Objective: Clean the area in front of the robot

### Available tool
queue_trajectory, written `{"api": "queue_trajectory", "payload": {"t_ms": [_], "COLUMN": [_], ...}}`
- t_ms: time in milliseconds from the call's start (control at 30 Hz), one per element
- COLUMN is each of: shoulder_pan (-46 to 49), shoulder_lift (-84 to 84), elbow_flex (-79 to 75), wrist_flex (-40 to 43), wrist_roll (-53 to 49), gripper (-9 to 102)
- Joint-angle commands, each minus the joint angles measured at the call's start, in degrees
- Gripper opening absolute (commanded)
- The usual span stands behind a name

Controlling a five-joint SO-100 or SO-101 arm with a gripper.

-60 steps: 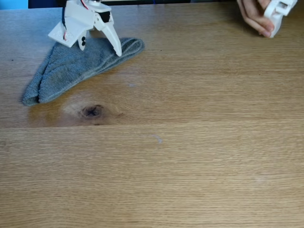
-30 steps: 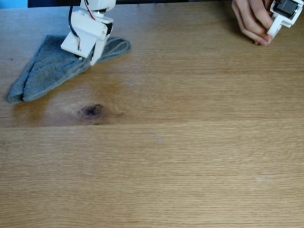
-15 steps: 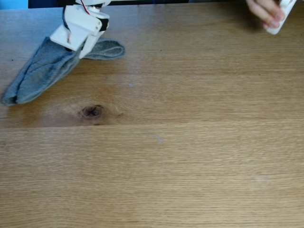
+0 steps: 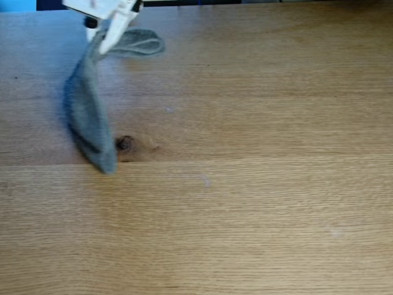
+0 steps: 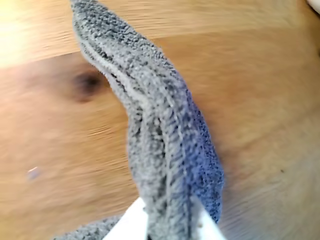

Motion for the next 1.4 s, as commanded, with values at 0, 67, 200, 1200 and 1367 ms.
{"api": "queue_trajectory", "payload": {"t_ms": [0, 67, 200, 1200, 1367], "shoulder_pan": [-6.0, -8.9, -14.0, -23.6, -22.8], "shoulder_lift": [5.9, 5.4, 4.7, -45.4, -46.4], "elbow_flex": [-0.8, -0.8, -0.8, -1.9, -7.4], "wrist_flex": [5.6, 8.6, 15.2, -45.7, -50.3], "wrist_roll": [0.5, 2.3, 4.9, 4.3, 6.1], "gripper": [0, 0, 0, 0, 0]}}
